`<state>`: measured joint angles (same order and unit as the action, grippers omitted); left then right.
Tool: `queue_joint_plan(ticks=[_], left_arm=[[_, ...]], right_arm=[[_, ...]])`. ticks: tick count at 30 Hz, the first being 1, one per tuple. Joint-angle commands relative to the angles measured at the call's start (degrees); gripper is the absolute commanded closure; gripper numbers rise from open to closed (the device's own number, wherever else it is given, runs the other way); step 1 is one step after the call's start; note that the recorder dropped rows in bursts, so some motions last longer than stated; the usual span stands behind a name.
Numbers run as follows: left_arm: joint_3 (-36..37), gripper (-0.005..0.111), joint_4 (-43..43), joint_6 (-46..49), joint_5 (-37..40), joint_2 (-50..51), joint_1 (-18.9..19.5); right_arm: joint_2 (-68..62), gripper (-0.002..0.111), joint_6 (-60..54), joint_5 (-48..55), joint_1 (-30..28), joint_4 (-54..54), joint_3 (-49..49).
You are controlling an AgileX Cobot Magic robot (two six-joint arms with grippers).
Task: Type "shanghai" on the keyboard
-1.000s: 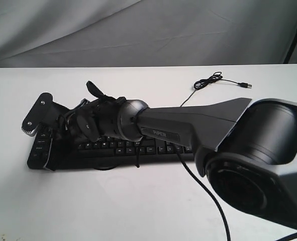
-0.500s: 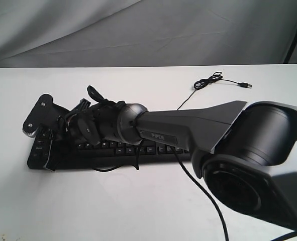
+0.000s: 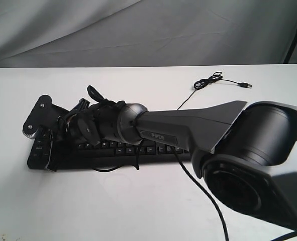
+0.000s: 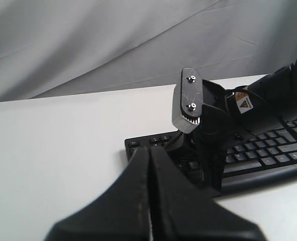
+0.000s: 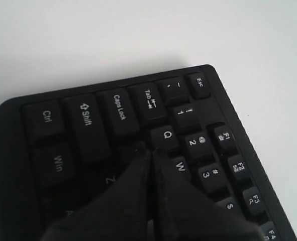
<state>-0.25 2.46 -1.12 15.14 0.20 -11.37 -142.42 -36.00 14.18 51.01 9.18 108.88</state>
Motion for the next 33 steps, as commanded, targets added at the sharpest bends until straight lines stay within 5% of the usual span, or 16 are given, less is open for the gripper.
queue_joint_plan(ticks=[1,20,33], left_arm=[[0.2,0.107,0.0,-0.2,-0.3,-0.2,-0.2],[0.2,0.107,0.0,-0.2,-0.3,-0.2,-0.2],[0.2,0.107,0.0,-0.2,-0.3,-0.2,-0.2]], right_arm=[[-0.3,0.108,-1.7,1.0,-0.2,0.2,0.2],[5.7,0.108,1.0,5.0,-0.5,-2.7,-0.4],[15.4,0.108,17.7,-3.0,-4.3,-2.8,-20.8]])
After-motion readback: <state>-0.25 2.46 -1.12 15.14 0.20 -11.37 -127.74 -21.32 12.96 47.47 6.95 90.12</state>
